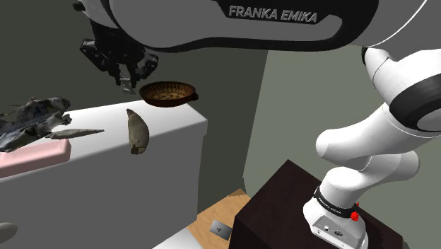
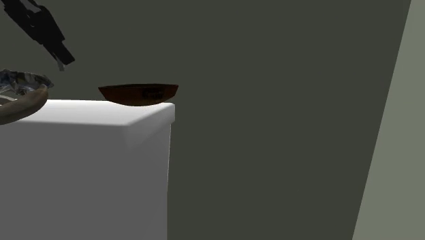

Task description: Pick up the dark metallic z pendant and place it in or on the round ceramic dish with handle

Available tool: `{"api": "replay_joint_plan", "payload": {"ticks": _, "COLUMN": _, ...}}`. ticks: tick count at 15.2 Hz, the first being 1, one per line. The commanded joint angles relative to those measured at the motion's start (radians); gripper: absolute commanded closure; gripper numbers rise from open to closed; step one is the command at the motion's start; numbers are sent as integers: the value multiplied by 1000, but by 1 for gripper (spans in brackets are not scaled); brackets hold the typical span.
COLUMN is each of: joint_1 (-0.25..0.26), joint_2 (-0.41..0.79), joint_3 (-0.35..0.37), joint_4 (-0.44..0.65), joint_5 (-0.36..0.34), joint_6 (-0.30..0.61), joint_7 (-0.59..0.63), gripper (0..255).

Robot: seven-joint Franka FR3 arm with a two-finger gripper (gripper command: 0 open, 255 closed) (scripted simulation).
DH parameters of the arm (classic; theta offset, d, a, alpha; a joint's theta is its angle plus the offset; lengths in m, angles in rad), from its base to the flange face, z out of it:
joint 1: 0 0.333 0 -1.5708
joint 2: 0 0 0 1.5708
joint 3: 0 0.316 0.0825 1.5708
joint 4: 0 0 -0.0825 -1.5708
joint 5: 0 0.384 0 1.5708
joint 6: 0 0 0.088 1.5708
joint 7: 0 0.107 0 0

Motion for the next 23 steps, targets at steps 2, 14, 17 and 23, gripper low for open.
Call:
{"api": "replay_joint_plan", "payload": {"ticks": 2, "joint_1": -44, "joint_2": -14, "joint_3": 17, "joint_4": 72, "joint_5": 18, "joint_6": -48, "joint_7": -22, "gripper": 255}}
{"api": "replay_joint_plan", "payload": {"ticks": 14, "joint_1": 124, "joint_2": 174, "joint_3": -157, "joint_4": -72, "joint_5": -134, "joint_6": 2, "joint_7": -72, "gripper": 255}}
{"api": "replay_joint_plan", "payload": {"ticks": 17, "joint_1": 284, "joint_2": 267, "joint_3": -308, "joint_4": -144, "joint_5": -226, "joint_6": 32, "joint_7": -69, "gripper": 255}}
{"api": "replay_joint_plan", "payload": {"ticks": 23, "joint_1": 450, "joint_2": 250, "joint_3": -508, "joint_4": -252, "joint_5": -208, "joint_6": 110, "joint_7": -89, "gripper": 255}}
